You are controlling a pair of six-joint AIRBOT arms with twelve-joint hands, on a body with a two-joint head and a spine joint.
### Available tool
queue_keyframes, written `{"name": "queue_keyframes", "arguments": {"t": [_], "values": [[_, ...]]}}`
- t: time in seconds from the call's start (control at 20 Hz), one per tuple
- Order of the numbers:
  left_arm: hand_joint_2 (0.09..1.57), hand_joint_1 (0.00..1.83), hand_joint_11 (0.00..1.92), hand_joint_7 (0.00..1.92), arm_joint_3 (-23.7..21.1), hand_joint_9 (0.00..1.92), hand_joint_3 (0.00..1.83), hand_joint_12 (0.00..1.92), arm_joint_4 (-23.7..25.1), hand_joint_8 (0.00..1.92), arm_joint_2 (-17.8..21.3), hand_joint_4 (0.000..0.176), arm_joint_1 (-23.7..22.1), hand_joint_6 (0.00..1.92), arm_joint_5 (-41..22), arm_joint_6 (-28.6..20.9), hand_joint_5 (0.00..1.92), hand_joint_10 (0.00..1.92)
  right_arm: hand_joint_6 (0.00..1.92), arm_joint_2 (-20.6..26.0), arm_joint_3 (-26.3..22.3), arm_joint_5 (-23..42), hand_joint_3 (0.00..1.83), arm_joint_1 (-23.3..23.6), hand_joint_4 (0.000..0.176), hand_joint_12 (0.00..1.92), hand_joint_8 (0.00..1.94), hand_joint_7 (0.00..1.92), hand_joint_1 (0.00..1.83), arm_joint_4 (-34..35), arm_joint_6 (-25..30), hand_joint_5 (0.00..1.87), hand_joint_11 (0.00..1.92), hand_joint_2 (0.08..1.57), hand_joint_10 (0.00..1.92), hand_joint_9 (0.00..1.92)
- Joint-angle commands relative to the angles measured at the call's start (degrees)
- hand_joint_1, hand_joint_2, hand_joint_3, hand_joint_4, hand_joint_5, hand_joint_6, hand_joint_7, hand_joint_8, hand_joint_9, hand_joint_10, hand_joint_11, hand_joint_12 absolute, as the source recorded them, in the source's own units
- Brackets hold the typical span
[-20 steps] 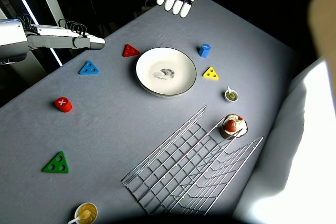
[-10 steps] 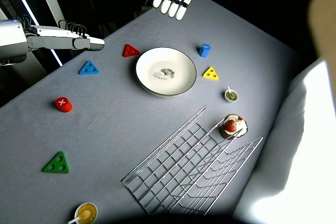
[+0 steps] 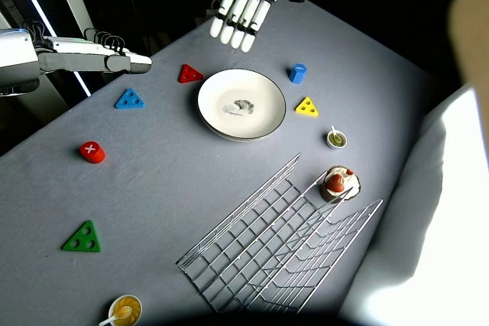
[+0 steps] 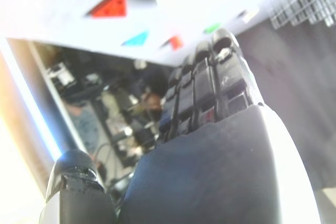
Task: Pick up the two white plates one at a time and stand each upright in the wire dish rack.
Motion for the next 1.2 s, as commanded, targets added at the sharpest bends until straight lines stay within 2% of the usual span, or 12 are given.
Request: {"name": "queue_keyframes", "arguments": {"t": [0.0,0.25,0.85,1.15], "values": [[0.95,0.01,0.14,0.11,-0.03,0.13,0.0,0.04,-3.39,0.01,-0.15,0.0,-0.7,0.0,-1.63,-0.14,0.05,0.01,0.01,0.0,0.05,4.8,0.0,0.4,0.0,0.0,0.0,0.18,0.07,3.76,-0.01,0.16,0.18,0.97,0.0,0.19],[0.95,0.0,0.13,0.11,0.84,0.12,0.0,0.03,-3.09,0.0,-2.11,0.0,-1.04,0.0,2.76,-0.14,0.06,0.0,0.0,0.02,-0.1,4.8,0.0,0.4,0.0,0.01,0.0,0.19,0.06,3.75,-0.01,0.16,0.2,0.97,0.0,0.2],[0.94,0.01,0.13,0.12,2.72,0.13,0.0,0.02,-0.08,0.01,-5.45,0.0,-2.01,0.0,5.95,-0.14,0.05,0.01,0.0,0.09,0.0,4.79,0.0,0.37,0.0,0.01,0.01,0.2,0.07,3.8,0.0,0.18,0.2,0.96,0.01,0.21],[0.92,0.03,0.15,0.14,4.7,0.14,0.0,0.03,-0.1,0.01,-6.84,0.0,-0.18,0.01,8.18,-0.14,0.08,0.01,0.01,-0.02,-0.07,3.35,0.0,0.6,0.0,0.01,0.01,0.19,0.11,6.35,0.03,0.18,0.19,0.97,0.01,0.21]]}}
